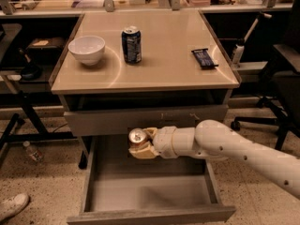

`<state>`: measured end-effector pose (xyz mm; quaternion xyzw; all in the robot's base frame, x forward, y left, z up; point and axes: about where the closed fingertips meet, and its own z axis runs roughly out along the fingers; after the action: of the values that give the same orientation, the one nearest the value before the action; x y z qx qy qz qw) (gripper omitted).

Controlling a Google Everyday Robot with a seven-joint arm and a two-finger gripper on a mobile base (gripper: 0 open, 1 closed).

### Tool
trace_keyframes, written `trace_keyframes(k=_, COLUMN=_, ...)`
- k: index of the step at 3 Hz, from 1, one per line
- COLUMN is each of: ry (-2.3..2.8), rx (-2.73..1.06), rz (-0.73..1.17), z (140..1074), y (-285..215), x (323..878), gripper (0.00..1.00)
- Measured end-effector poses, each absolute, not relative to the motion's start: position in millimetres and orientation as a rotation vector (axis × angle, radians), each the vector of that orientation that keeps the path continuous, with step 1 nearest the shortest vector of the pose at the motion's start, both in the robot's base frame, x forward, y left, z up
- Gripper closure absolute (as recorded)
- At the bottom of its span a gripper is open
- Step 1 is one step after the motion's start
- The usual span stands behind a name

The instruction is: Pick orange can from middle drawer and place on counter

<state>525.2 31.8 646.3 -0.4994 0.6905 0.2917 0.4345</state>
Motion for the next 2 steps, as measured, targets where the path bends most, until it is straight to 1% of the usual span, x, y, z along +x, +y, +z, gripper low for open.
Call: trace_keyframes(k=2, ry=1.718, rx=-1.211, rz=0.635, z=735, y=10, x=535, gripper=1.0)
